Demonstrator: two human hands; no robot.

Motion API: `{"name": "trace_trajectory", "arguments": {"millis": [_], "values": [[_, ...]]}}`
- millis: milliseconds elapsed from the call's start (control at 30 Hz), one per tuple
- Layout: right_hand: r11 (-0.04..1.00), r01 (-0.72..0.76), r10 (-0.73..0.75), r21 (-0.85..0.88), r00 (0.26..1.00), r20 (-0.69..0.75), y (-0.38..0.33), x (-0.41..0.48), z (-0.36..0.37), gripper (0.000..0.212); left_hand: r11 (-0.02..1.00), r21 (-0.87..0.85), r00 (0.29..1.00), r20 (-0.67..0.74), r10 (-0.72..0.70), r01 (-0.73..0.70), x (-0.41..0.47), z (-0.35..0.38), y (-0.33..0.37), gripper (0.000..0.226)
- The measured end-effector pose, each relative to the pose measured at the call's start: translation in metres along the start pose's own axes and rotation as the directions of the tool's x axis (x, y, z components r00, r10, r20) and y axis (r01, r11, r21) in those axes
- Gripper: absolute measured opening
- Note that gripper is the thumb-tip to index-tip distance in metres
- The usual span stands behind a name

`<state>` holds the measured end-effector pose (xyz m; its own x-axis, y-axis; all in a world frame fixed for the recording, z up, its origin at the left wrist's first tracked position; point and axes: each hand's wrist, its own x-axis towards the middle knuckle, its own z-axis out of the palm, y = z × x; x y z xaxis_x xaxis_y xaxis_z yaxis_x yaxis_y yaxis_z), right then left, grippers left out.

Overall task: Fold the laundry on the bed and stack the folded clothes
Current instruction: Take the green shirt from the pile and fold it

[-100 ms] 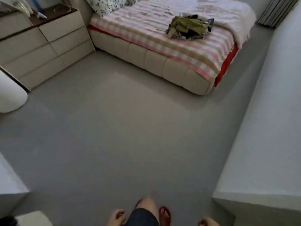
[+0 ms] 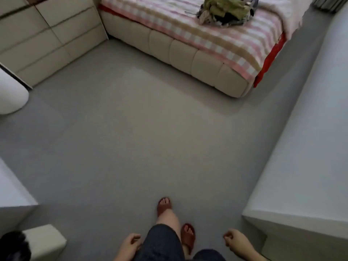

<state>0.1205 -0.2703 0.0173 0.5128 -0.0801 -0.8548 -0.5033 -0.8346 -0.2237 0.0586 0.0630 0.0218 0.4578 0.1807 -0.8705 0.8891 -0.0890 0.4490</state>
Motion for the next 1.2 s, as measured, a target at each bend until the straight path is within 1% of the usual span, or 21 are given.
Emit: {"name": "trace_trajectory", "arguments": {"millis": [33,67,100,133,167,200,267,333,400,500,533,667,833,900,1000,1100,1200], "values": [[1.0,0.01,-0.009,-0.016,1.0,0.023,-0.016,0.004,-0.011,0.011,0.996,0.0,0.993,-0.078,-0.086,0.087,0.007,-0.012,0.023,0.022],[0.999,0.043,-0.041,-0.029,0.998,0.042,-0.034,0.01,-0.019,0.011,0.996,-0.004,0.992,-0.085,-0.095,0.094,0.01,-0.016,0.025,0.018],[0.997,0.073,-0.072,-0.027,0.997,0.036,-0.049,0.019,-0.025,0.014,0.995,0.041,0.989,-0.12,-0.082,0.087,0.016,-0.023,0.03,0.016],[0.993,0.111,-0.11,-0.029,0.993,0.032,-0.068,0.029,-0.031,0.018,0.993,0.077,0.988,-0.128,-0.081,0.091,0.021,-0.025,0.037,0.017],[0.991,0.127,-0.126,-0.038,0.992,0.025,-0.088,0.037,-0.04,0.022,0.985,0.117,0.989,-0.097,-0.112,0.123,0.026,-0.027,0.044,0.021],[0.988,0.152,-0.152,-0.036,0.988,0.007,-0.107,0.049,-0.048,0.023,0.983,0.118,0.986,-0.1,-0.13,0.141,0.035,-0.03,0.054,0.024],[0.982,0.186,-0.187,-0.02,0.982,-0.016,-0.146,0.066,-0.067,0.024,0.983,0.129,0.988,-0.1,-0.116,0.128,0.059,-0.044,0.081,0.018],[0.983,0.184,-0.184,-0.002,0.983,-0.024,-0.178,0.084,-0.085,0.023,0.978,0.164,0.99,-0.081,-0.113,0.125,0.08,-0.058,0.116,0.01],[0.985,0.172,-0.171,0.021,0.985,-0.036,-0.205,0.098,-0.105,0.022,0.974,0.197,0.994,-0.045,-0.103,0.11,0.105,-0.069,0.152,0.008],[0.992,0.126,-0.125,0.03,0.991,-0.045,-0.226,0.116,-0.135,0.021,0.968,0.238,0.997,-0.034,-0.071,0.077,0.137,-0.08,0.217,0.008],[0.994,0.102,-0.101,0.025,0.994,-0.047,-0.23,0.123,-0.145,0.022,0.968,0.245,0.998,-0.033,-0.053,0.06,0.151,-0.082,0.238,0.008],[1.0,0.001,-0.001,0.012,0.999,-0.033,-0.23,0.149,-0.187,0.024,0.964,0.265,0.999,-0.02,0.037,-0.03,0.191,-0.077,0.329,0.022],[0.992,-0.127,0.128,-0.028,0.991,0.049,-0.229,0.198,-0.253,0.028,0.957,0.27,0.994,0.041,0.098,-0.106,0.24,-0.058,0.436,0.026],[0.99,-0.131,0.134,-0.059,0.989,0.064,-0.237,0.226,-0.288,0.03,0.957,0.267,0.993,0.042,0.11,-0.117,0.262,-0.051,0.475,0.026],[0.991,-0.109,0.114,-0.08,0.992,0.056,-0.263,0.262,-0.347,0.032,0.959,0.27,0.996,0.016,0.085,-0.086,0.283,-0.042,0.523,0.026],[0.995,-0.051,0.054,-0.088,0.998,0.038,-0.308,0.295,-0.401,0.033,0.965,0.257,0.999,-0.014,0.052,-0.047,0.3,-0.041,0.56,0.025],[0.996,0.023,-0.023,-0.084,1.0,0.002,-0.365,0.324,-0.447,0.028,0.976,0.219,0.998,-0.059,-0.004,0.017,0.315,-0.048,0.588,0.023]]}}
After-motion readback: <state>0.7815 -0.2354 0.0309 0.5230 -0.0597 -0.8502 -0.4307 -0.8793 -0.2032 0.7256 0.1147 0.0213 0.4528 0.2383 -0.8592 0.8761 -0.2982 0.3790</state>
